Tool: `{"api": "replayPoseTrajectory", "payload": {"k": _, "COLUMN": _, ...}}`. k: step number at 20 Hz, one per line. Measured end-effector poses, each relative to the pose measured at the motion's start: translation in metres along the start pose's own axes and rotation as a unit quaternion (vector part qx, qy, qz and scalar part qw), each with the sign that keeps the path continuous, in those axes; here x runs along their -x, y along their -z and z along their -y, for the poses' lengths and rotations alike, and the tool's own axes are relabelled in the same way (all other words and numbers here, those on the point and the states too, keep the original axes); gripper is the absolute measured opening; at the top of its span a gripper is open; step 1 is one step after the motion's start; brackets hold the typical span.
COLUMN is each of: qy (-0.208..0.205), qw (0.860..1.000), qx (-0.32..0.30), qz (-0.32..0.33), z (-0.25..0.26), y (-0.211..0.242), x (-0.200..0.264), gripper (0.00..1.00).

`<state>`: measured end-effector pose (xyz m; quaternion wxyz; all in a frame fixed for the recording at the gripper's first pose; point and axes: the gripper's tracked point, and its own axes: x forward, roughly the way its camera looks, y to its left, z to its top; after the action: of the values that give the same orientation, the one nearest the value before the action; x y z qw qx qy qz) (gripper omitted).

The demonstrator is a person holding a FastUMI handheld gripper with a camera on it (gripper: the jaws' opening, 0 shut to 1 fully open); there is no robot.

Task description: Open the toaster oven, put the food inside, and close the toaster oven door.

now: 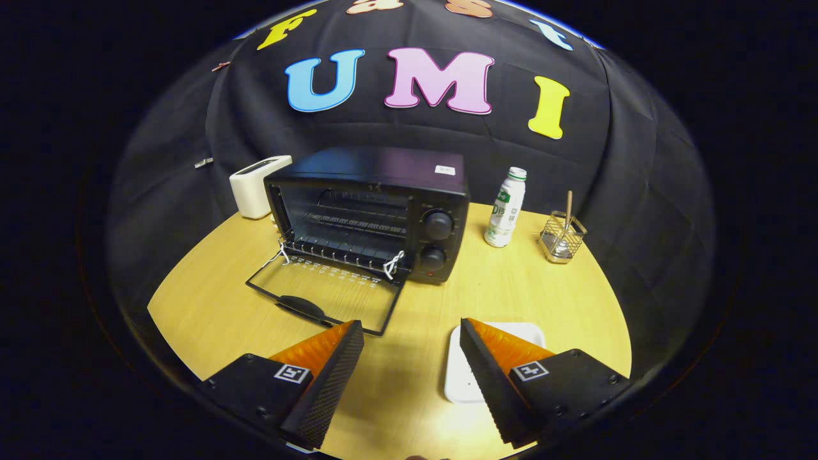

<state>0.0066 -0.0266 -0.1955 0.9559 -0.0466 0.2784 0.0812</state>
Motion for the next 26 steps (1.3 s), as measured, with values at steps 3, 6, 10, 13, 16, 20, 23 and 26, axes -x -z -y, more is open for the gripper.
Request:
{"api": "replayPoseTrajectory", "payload": {"k": 3, "qy": -0.012, "qw": 1.0, "qx": 0.014, "qz": -0.002, "z": 0.036, "y": -0.004, "x": 0.006, "gripper": 0.99}}
{"api": "replayPoseTrajectory", "payload": {"k": 6, "qy": -0.019, "qw": 1.0, "qx": 0.013, "qz": -0.006, "z": 0.073, "y": -0.001, "x": 0.006, "gripper": 0.99}}
{"api": "replayPoseTrajectory", "payload": {"k": 10, "qy": -0.021, "qw": 0.999, "qx": -0.002, "qz": -0.042, "z": 0.121, "y": 0.024, "x": -0.002, "gripper": 0.99}}
{"api": "replayPoseTrajectory", "payload": {"k": 13, "qy": -0.012, "qw": 0.996, "qx": -0.028, "qz": -0.083, "z": 0.159, "y": 0.046, "x": -0.001, "gripper": 0.99}}
{"api": "replayPoseTrajectory", "payload": {"k": 16, "qy": -0.007, "qw": 0.992, "qx": -0.044, "qz": -0.12, "z": 0.186, "y": 0.07, "x": -0.006, "gripper": 0.99}}
{"api": "replayPoseTrajectory", "payload": {"k": 20, "qy": -0.009, "qw": 0.981, "qx": -0.074, "qz": -0.178, "z": 0.199, "y": 0.105, "x": -0.021, "gripper": 0.99}}
{"api": "replayPoseTrajectory", "payload": {"k": 23, "qy": -0.009, "qw": 0.972, "qx": -0.069, "qz": -0.223, "z": 0.202, "y": 0.131, "x": -0.032, "gripper": 0.99}}
{"api": "replayPoseTrajectory", "payload": {"k": 26, "qy": -0.01, "qw": 0.968, "qx": -0.059, "qz": -0.242, "z": 0.206, "y": 0.14, "x": -0.042, "gripper": 0.97}}
